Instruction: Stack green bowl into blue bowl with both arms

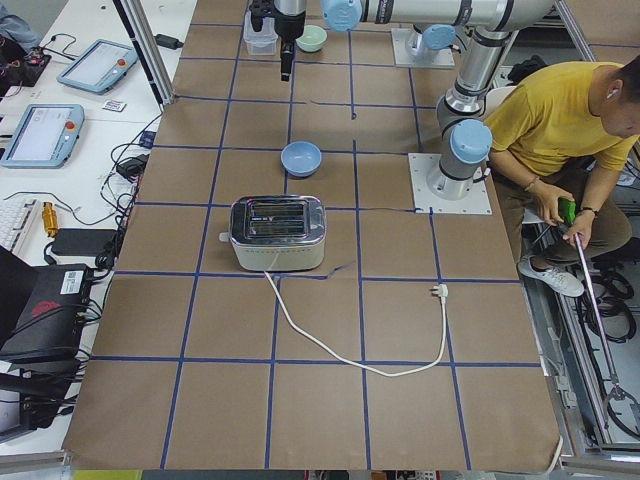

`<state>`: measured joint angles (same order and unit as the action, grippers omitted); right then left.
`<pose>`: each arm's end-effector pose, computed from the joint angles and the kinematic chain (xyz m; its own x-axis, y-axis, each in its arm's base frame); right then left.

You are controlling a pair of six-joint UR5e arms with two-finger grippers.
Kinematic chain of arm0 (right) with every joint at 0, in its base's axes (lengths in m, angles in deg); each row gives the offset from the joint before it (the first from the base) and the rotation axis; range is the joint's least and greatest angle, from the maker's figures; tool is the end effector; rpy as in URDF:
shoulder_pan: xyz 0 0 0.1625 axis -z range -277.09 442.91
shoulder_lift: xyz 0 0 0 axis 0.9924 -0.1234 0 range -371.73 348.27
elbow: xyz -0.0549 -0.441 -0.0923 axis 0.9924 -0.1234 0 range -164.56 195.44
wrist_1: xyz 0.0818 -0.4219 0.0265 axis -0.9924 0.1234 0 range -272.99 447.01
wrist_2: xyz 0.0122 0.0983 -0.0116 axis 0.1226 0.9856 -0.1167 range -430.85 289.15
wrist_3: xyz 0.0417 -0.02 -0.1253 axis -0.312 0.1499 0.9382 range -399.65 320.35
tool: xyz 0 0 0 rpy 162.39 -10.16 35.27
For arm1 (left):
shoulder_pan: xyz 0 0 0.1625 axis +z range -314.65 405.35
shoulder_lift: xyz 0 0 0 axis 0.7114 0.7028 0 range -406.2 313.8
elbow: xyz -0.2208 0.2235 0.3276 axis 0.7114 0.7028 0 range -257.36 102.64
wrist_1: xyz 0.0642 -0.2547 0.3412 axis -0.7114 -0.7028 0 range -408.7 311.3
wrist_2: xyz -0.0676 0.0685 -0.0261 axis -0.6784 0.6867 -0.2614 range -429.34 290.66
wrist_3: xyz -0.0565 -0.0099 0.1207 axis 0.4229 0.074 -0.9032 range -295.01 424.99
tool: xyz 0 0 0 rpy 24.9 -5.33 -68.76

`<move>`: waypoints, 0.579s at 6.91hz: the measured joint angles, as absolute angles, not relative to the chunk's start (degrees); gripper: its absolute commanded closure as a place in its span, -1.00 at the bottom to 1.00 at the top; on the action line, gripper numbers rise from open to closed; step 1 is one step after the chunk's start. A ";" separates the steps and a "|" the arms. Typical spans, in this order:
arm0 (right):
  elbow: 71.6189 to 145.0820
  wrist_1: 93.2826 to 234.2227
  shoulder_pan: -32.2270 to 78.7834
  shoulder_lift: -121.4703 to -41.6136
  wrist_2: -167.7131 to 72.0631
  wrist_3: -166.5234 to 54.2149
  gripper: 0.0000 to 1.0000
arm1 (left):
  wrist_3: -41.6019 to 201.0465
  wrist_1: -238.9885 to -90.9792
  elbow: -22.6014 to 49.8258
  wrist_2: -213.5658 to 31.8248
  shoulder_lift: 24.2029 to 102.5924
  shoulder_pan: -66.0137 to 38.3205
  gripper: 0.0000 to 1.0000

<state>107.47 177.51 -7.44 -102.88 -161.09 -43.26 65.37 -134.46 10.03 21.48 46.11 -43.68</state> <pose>0.1356 -0.4984 0.4758 -0.9984 0.0567 0.0046 0.0568 0.9984 0.0063 -0.1222 -0.5398 0.4930 -0.9996 -0.0247 -0.0137 -0.0236 0.9966 -0.0795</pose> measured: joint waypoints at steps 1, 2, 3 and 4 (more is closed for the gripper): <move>107.46 177.47 -7.44 -102.88 -161.13 -43.26 -1.00 | 65.24 -134.47 10.06 21.52 46.14 -43.67 -1.00; 107.47 177.45 -7.44 -102.86 -161.26 -43.26 -1.00 | 65.04 -134.48 10.24 21.56 46.16 -43.63 -1.00; 107.48 177.40 -7.38 -102.79 -161.35 -43.26 -1.00 | 64.79 -134.49 10.64 21.58 46.21 -43.38 -1.00; 107.52 177.37 -7.22 -102.64 -161.41 -43.24 -1.00 | 63.71 -134.33 11.48 21.58 46.71 -42.08 -1.00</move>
